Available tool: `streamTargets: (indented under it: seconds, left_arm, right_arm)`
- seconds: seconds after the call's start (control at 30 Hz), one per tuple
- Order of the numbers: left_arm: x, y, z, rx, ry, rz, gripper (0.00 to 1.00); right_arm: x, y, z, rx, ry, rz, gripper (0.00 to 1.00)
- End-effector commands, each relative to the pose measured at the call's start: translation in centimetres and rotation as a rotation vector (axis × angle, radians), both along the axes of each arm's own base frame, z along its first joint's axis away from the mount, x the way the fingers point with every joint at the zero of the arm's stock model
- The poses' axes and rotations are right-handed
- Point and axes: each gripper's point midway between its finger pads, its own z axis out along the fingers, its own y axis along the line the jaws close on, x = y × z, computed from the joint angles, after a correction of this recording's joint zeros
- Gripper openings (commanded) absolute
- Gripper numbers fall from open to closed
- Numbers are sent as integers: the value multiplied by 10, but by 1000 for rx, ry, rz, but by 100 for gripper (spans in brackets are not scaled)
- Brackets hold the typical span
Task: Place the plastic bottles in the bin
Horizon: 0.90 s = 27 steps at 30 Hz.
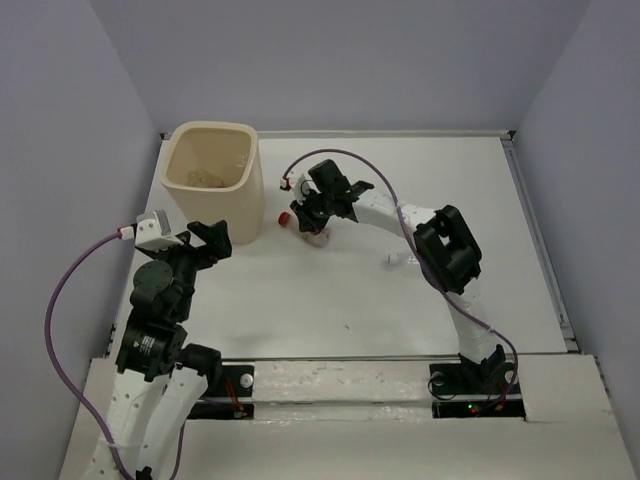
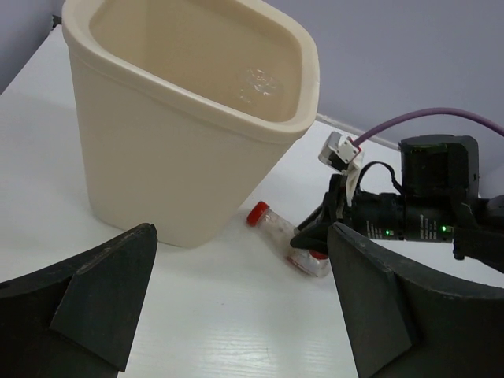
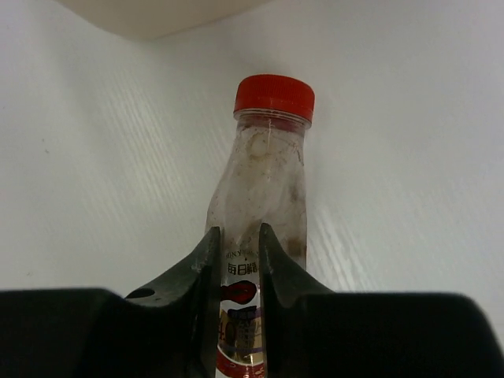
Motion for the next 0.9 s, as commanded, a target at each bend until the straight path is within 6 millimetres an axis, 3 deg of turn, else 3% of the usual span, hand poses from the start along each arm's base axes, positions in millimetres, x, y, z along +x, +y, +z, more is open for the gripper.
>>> streamTargets:
  seconds: [0.0, 0.03, 0.07, 0.13, 0.17, 0.2, 0.23, 0.33, 0.4, 0.47, 0.53, 0.6, 0.63, 0.67, 0.73, 0.77, 0.8, 0.83, 0.87]
  left_arm:
    - [-4, 4, 22, -2, -91, 4, 99]
    - [-5, 4, 23, -4, -98, 4, 99]
    - [-6, 5, 25, -6, -105, 6, 99]
    - [-8, 7, 28, -10, -117, 14, 99]
    - [-9, 8, 30, -12, -126, 18, 99]
    - [-9, 9, 31, -11, -128, 22, 99]
    - [-10, 11, 33, -13, -135, 29, 99]
    - [-11, 14, 34, -16, -138, 49, 99]
    - [-12, 17, 35, -18, -139, 65, 99]
    - [-14, 19, 34, -19, -139, 74, 99]
    - [-14, 21, 35, -21, -140, 85, 99]
    - [-14, 21, 34, -24, -139, 86, 99]
    - [-14, 21, 34, -24, -138, 83, 99]
    - [-14, 21, 34, -23, -138, 82, 99]
    - [-14, 20, 35, -24, -141, 77, 99]
    - [-14, 20, 34, -24, -139, 78, 99]
    - [-14, 20, 35, -24, -141, 77, 99]
    - [-14, 19, 34, -24, -138, 75, 99]
    - [-14, 19, 33, -22, -138, 74, 99]
  right_arm:
    - [-12, -15, 62, 82, -80, -66, 14]
    - [-18, -18, 73, 108, -92, -71, 11]
    - [-27, -25, 70, 123, -81, -83, 10]
    - [-37, -29, 94, 181, -105, -87, 6]
    - [-42, -31, 127, 250, -144, -94, 4]
    - [-48, -33, 135, 270, -144, -93, 4]
    - [-53, -34, 163, 321, -177, -82, 2]
    - [-62, -29, 214, 441, -211, -59, 0]
    - [-67, -23, 259, 540, -238, -35, 0]
    - [-66, -17, 284, 604, -239, -29, 0]
    - [-67, -9, 330, 706, -275, -2, 0]
    - [-68, -2, 358, 787, -279, 23, 0]
    - [-63, 7, 356, 803, -262, 33, 0]
    - [-62, 10, 386, 874, -281, 42, 0]
    - [-51, 33, 383, 910, -255, 43, 0]
    - [-49, 36, 407, 986, -276, 45, 0]
    - [-48, 45, 410, 1017, -267, 47, 0]
    - [-37, 61, 395, 1027, -240, 28, 0]
    - [-39, 66, 416, 1079, -265, 38, 0]
